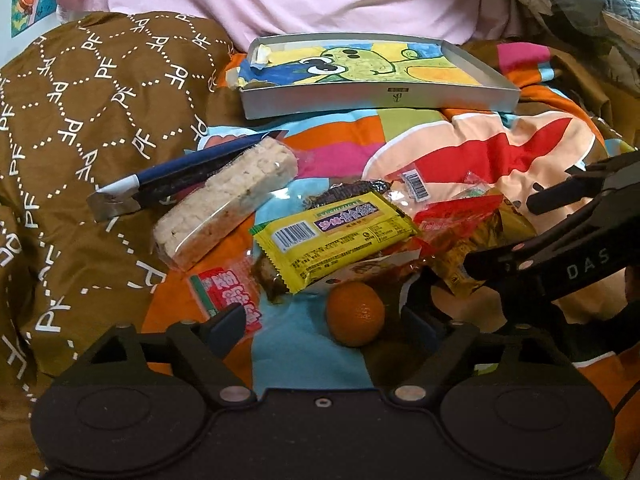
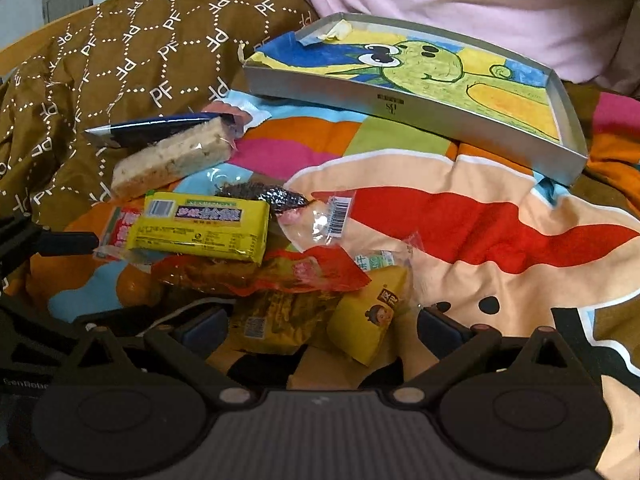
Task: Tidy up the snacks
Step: 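Move the left tool toward the orange while the right tool approaches the gold-foil snack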
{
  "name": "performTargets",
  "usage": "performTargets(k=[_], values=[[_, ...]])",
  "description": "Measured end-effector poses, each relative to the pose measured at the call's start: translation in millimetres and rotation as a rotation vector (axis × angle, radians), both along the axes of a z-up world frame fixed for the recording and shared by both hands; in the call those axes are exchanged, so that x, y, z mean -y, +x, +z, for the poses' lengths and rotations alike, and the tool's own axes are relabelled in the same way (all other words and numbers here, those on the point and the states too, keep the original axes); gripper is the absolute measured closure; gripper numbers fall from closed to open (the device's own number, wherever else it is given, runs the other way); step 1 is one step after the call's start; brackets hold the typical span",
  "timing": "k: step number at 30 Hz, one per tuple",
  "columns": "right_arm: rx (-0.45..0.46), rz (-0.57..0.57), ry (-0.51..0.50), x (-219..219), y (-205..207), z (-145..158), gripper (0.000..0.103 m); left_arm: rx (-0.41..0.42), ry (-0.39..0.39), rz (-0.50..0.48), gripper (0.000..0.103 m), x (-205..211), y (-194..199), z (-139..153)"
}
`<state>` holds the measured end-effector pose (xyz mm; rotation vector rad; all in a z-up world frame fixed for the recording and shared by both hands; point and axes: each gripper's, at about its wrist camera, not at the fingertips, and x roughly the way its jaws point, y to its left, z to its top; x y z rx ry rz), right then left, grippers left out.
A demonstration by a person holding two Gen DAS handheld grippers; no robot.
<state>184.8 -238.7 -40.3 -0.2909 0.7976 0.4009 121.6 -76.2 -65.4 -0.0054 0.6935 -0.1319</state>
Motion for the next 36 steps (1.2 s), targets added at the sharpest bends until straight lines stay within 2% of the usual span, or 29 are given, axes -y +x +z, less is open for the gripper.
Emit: performTargets(k=[4, 6, 8, 12, 19, 24, 36], values=[[-0.027, 0.009, 0.002, -0.4, 5.1, -5.5, 0.000, -0.004, -0.026, -0.014, 0.029, -0.2, 2.2, -2.4], [-0.028, 0.019, 0.009, -1.0, 7.2, -6.5, 0.000, -0.007, -0.037, -0.021, 0.041, -0.2, 3.5, -3.9], [-0.026, 0.026, 0.009, -2.1, 9.6, -8.2, 0.000, -0.018, -0.046, -0.022, 0.047, 0.1, 5.8, -5.9], [-0.036, 0.007, 0.004, -5.2, 16.7, -12.3, 0.000, -0.022, -0.058, -0.026, 0.053, 2.3, 8.7, -7.5], [-0.059, 0.001, -0.009, -11.5, 22.5, -18.1, 0.000, -0.035, -0.078, -0.014, 0.057, 3.3, 13.0, -8.2], [-0.074, -0.014, -0.005, -10.6, 26.0, -20.7, 0.000, -0.043, -0.104, -0.014, 0.066, 3.7, 14.2, -8.7], [-0.099, -0.046, 0.001, -12.7, 30.9, -26.2, 0.000, -0.050, -0.126, 0.008, 0.067, 3.3, 14.8, -10.3]])
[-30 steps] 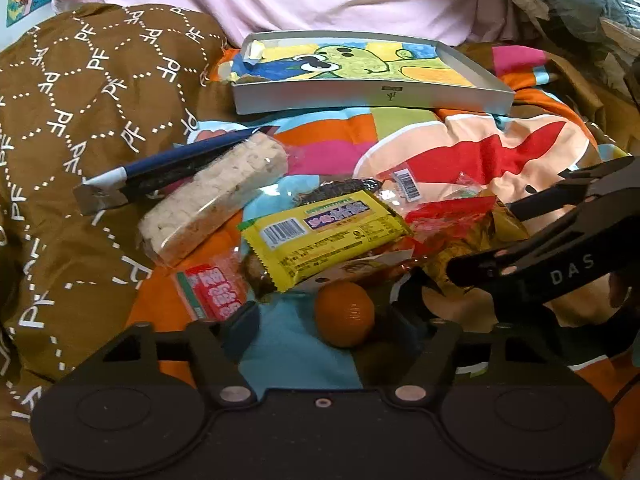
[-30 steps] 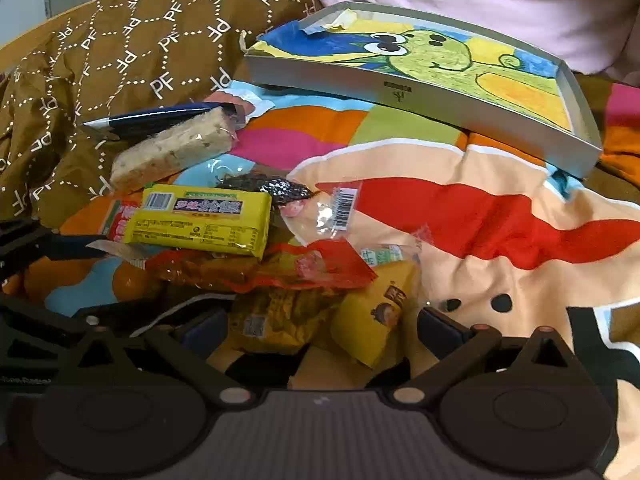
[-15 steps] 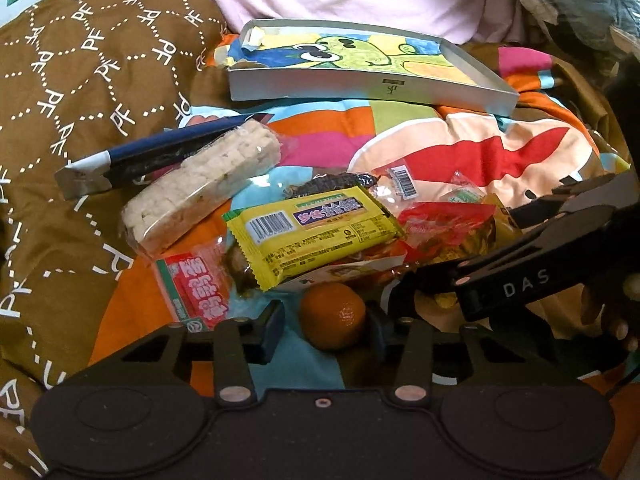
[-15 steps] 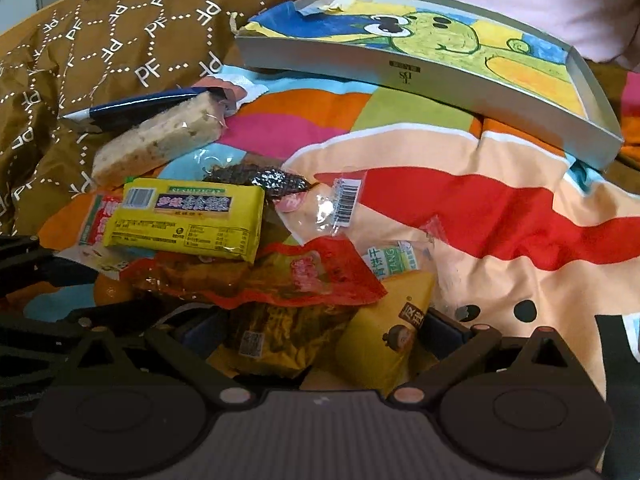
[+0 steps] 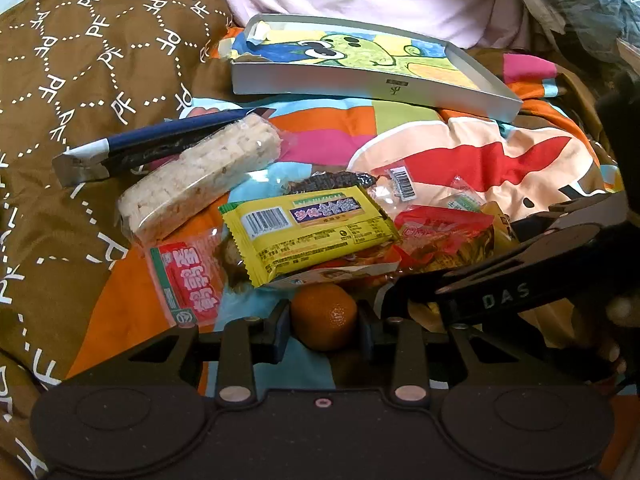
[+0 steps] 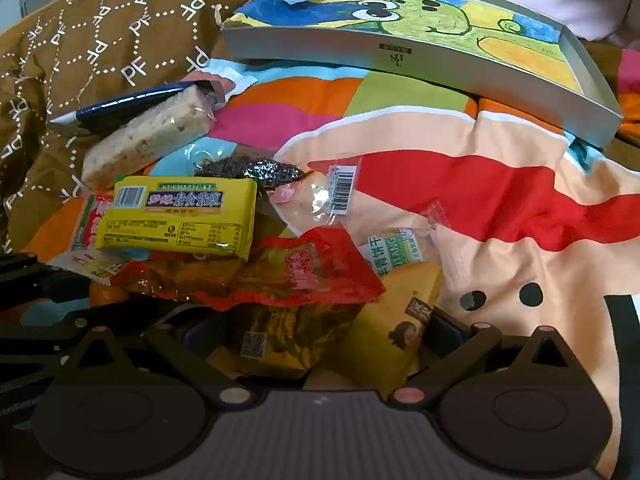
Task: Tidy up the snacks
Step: 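Move the left tool toward the orange while the right tool approaches the gold-foil snack, then close the left tool on the orange while the right tool grasps the gold-foil snack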
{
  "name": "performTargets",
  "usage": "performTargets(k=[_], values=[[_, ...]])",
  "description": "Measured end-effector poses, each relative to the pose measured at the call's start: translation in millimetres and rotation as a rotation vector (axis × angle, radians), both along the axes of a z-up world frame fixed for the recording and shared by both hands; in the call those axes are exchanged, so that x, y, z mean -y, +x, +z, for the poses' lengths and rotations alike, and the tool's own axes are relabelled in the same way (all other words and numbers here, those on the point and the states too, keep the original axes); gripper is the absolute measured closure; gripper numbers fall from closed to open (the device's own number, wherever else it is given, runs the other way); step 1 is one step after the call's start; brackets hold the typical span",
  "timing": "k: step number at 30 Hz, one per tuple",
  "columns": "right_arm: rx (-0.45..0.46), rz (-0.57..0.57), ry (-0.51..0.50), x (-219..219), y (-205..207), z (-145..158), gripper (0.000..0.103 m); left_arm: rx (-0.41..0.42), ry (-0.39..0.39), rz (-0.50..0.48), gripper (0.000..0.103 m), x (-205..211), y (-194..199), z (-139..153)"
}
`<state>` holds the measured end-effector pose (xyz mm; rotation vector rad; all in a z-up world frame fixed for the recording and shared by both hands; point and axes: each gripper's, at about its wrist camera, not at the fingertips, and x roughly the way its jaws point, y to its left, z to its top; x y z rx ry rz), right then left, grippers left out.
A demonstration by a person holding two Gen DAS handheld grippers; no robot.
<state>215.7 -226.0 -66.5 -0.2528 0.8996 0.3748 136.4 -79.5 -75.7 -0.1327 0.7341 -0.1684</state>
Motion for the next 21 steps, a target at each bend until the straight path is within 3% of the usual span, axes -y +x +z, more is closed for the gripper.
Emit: performTargets(k=[4, 12, 18, 19, 20, 21], values=[[0.008, -0.004, -0.019, -2.4, 1.7, -6.1, 0.000, -0.003, -0.005, 0.008, 0.067, 0.3, 0.2, 0.2], [0.017, -0.025, -0.034, -1.7, -1.3, -1.4, 0.015, -0.013, -0.009, 0.044, 0.067, 3.4, -2.2, 2.3], [0.006, -0.041, -0.005, 9.7, -10.1, 3.9, 0.030, -0.021, -0.021, 0.044, 0.067, 12.7, -8.7, 7.9], [0.006, -0.045, 0.005, 12.0, -11.5, 4.8, 0.035, -0.021, -0.023, 0.043, 0.067, 14.4, -10.3, 9.0], [0.004, -0.046, 0.013, 13.7, -12.6, 5.6, 0.049, -0.021, -0.025, 0.040, 0.067, 16.2, -12.1, 10.1], [0.009, -0.053, 0.015, 15.6, -13.8, 7.0, 0.052, -0.019, -0.026, 0.037, 0.067, 17.8, -13.8, 11.0]])
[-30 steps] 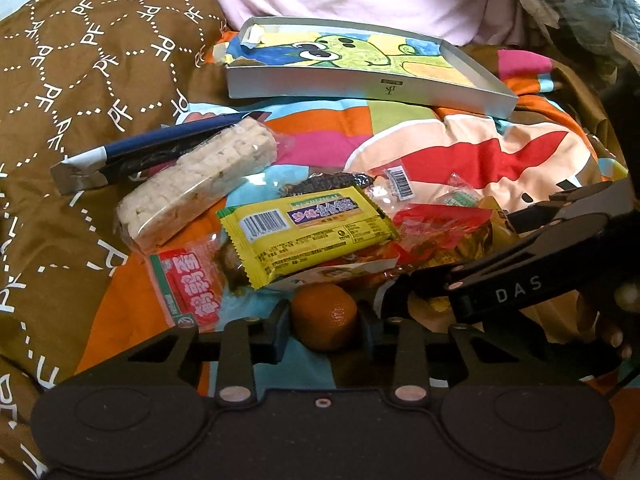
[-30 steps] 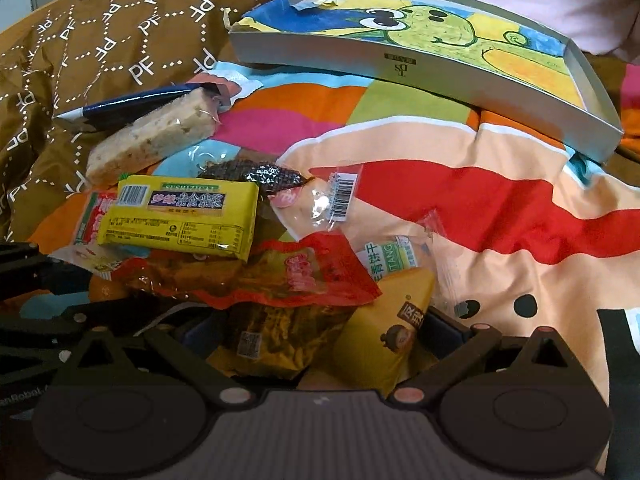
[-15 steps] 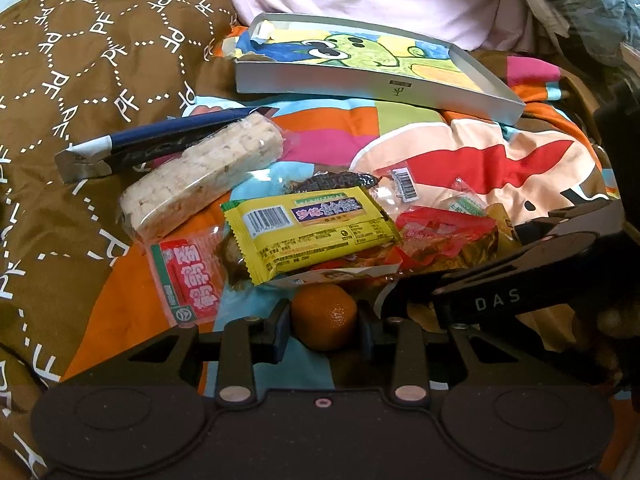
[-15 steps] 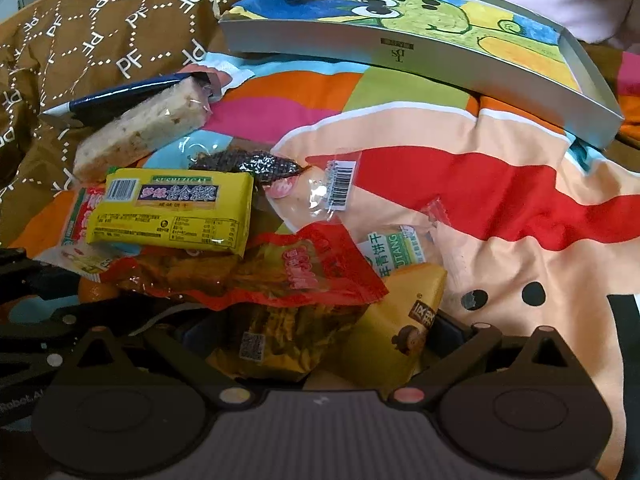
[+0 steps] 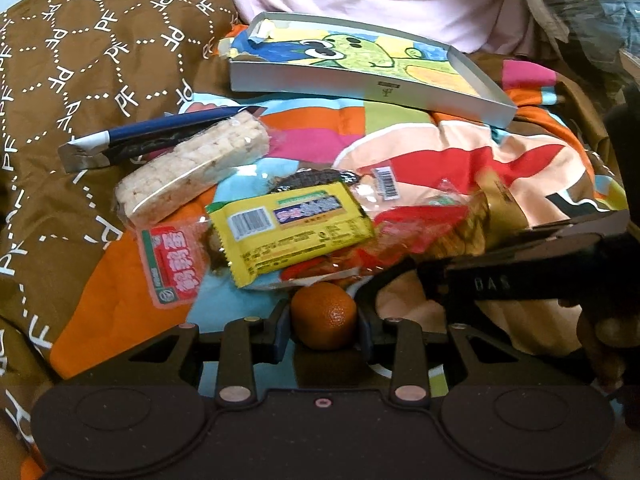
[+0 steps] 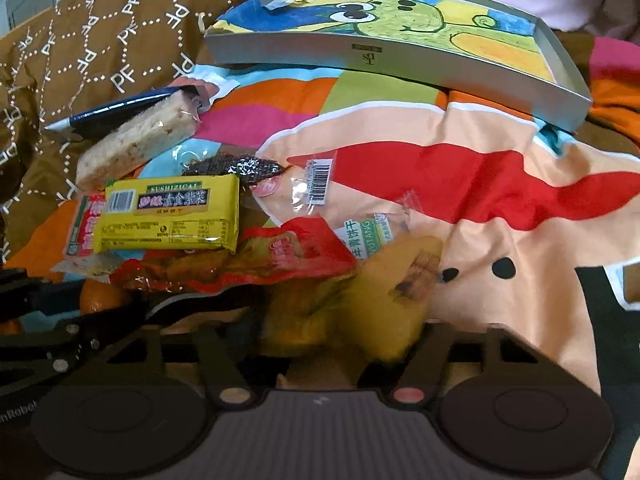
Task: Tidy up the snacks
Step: 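Close the left tool on the orange while the right tool grasps the gold-foil snack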
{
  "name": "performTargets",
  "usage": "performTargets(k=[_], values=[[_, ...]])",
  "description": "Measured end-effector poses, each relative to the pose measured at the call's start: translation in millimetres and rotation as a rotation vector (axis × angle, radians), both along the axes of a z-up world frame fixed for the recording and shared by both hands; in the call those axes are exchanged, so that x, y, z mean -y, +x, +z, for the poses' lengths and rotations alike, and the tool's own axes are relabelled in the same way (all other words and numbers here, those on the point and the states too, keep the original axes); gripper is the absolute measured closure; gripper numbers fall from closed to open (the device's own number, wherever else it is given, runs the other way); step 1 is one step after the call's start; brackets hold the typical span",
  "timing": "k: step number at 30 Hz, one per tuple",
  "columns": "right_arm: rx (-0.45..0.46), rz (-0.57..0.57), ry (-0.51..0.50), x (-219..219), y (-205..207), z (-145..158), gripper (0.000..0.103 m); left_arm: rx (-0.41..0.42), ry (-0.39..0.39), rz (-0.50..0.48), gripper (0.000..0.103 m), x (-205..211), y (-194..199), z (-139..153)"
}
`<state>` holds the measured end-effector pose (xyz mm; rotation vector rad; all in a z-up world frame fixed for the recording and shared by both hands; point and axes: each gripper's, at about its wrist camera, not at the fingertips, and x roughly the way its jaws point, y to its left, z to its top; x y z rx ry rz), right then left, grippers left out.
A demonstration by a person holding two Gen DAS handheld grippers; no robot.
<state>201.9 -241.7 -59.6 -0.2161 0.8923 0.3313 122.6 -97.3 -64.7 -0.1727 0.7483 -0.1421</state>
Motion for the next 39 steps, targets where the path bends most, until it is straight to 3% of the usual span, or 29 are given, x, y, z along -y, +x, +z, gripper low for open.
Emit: performTargets(k=[2, 7, 9, 13, 16, 18, 20, 24, 26, 28, 31, 36, 39], values=[[0.005, -0.006, 0.013, 3.0, -1.8, 2.6, 0.062, 0.000, 0.001, -0.008, 0.067, 3.5, -3.0, 1.4], [0.004, -0.011, 0.027, 4.3, -3.3, 3.8, 0.064, -0.002, -0.005, -0.019, 0.067, 9.6, -6.9, 5.9], [-0.003, -0.019, 0.044, 6.2, -3.3, 3.6, 0.062, 0.000, -0.004, -0.025, 0.067, 11.5, -8.6, 7.1], [-0.038, -0.054, 0.144, 16.6, -1.3, 6.7, 0.047, 0.005, -0.003, -0.038, 0.067, 13.8, -11.7, 9.1], [-0.045, -0.085, 0.229, 27.7, -1.2, 11.2, 0.047, 0.008, -0.008, -0.041, 0.067, 14.0, -12.6, 9.4], [-0.055, -0.117, 0.278, 34.9, 1.8, 12.5, 0.050, 0.008, -0.010, -0.044, 0.067, 14.8, -12.9, 9.7], [-0.079, -0.150, 0.343, 42.7, 6.7, 11.9, 0.062, 0.012, -0.012, -0.047, 0.067, 15.4, -12.8, 10.6], [-0.113, -0.193, 0.451, 55.4, 12.5, 9.2, 0.069, 0.019, -0.012, -0.052, 0.067, 17.0, -12.4, 12.0], [-0.123, -0.181, 0.436, 53.0, 13.3, 7.9, 0.069, 0.018, -0.013, -0.050, 0.067, 17.0, -11.8, 12.3], [-0.144, -0.134, 0.378, 44.0, 14.4, 5.2, 0.062, 0.014, -0.015, -0.047, 0.067, 16.5, -10.8, 12.0], [-0.105, -0.077, 0.262, 24.7, 10.7, 2.6, 0.058, 0.010, -0.018, -0.040, 0.067, 16.3, -10.2, 11.6], [-0.075, -0.059, 0.228, 16.5, 10.2, 3.3, 0.065, 0.021, -0.020, -0.034, 0.067, 16.4, -12.0, 15.1], [-0.059, -0.067, 0.244, 19.7, 5.1, 6.7, 0.079, 0.029, -0.019, -0.036, 0.067, 17.4, -13.7, 17.5]])
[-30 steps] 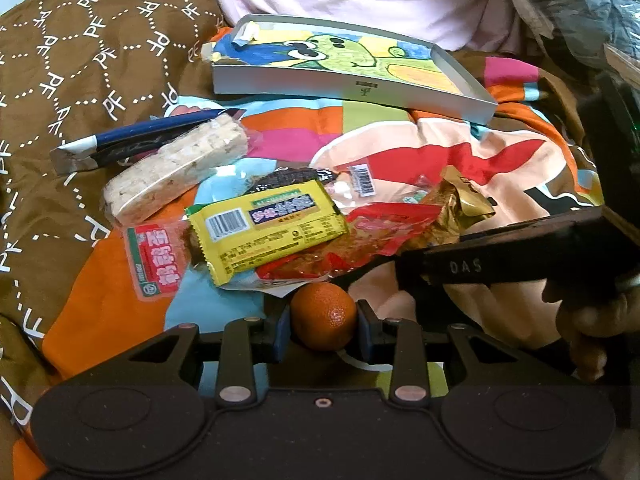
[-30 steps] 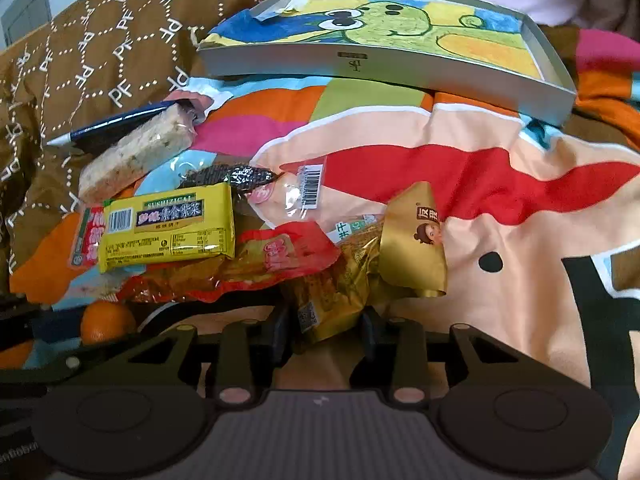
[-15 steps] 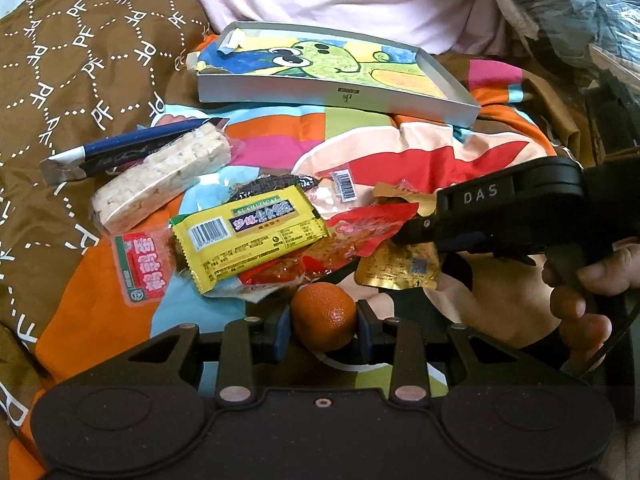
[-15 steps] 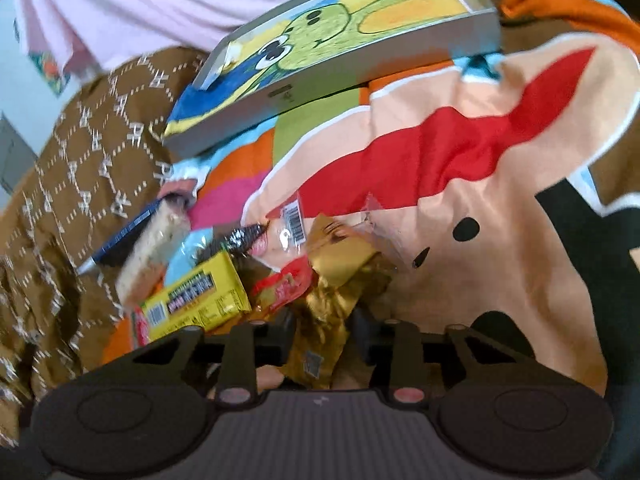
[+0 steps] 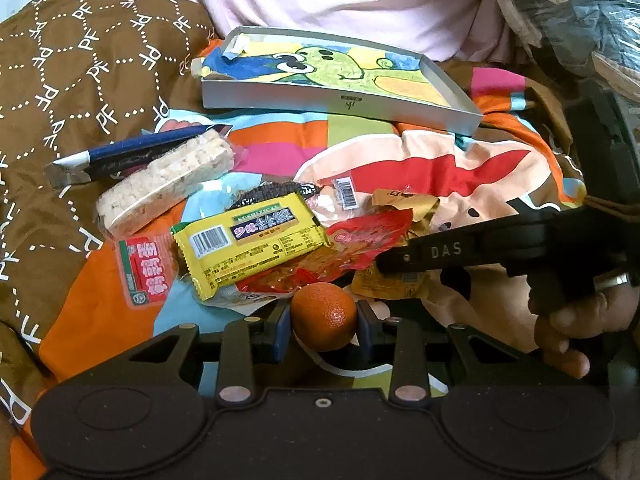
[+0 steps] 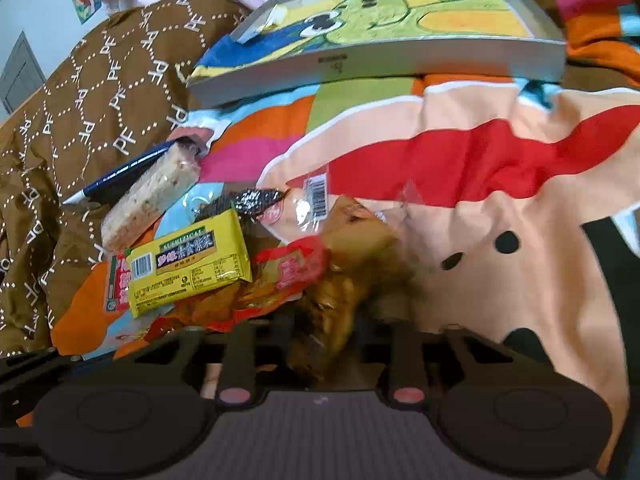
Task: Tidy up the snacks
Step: 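Close the left tool on the orange while the right tool grasps the gold-foil snack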
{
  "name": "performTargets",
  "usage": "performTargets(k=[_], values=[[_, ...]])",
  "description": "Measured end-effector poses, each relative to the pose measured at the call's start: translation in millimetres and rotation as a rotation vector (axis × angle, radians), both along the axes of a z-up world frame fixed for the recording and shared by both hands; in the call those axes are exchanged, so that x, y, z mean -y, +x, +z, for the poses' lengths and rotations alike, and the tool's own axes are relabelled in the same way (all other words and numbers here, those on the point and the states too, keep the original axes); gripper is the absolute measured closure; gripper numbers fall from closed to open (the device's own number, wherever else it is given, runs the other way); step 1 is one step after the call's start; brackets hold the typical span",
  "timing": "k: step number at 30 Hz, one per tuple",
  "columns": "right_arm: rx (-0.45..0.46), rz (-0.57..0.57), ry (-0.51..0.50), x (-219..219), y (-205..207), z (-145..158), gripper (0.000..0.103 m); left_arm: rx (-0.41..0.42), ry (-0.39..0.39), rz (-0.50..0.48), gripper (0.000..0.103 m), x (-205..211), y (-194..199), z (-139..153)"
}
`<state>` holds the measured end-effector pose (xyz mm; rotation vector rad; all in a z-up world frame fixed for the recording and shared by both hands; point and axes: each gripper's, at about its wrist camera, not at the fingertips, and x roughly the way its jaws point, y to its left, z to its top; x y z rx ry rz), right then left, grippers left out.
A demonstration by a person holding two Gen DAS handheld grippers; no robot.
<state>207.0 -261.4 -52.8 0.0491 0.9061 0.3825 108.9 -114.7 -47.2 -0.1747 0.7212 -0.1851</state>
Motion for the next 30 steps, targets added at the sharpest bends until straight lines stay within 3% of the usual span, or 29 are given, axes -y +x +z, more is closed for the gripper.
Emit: performTargets(k=[1, 2, 9, 19, 25, 30], values=[[0.009, -0.002, 0.003, 1.0, -2.1, 1.7, 0.084, 0.003, 0.001, -0.001, 0.067, 0.3, -0.6, 0.8], [0.017, -0.004, 0.004, 1.4, -4.1, 3.3, 0.096, 0.007, 0.002, -0.002, 0.067, 0.8, -1.2, 2.1], [0.065, -0.006, -0.012, 1.2, -14.6, 13.4, 0.099, 0.045, 0.003, 0.001, 0.067, 3.8, -5.0, 11.7], [0.284, -0.085, -0.026, 9.3, -28.7, 39.9, 0.101, 0.140, 0.019, 0.040, 0.067, 3.5, 16.0, 35.4], [0.503, -0.128, -0.034, 2.5, -22.1, 56.2, 0.101, 0.204, 0.034, 0.107, 0.067, -0.3, 55.0, 55.4], [0.652, -0.194, 0.043, 9.8, -3.1, 67.2, 0.101, 0.272, 0.043, 0.157, 0.067, -3.6, 96.9, 76.7]])
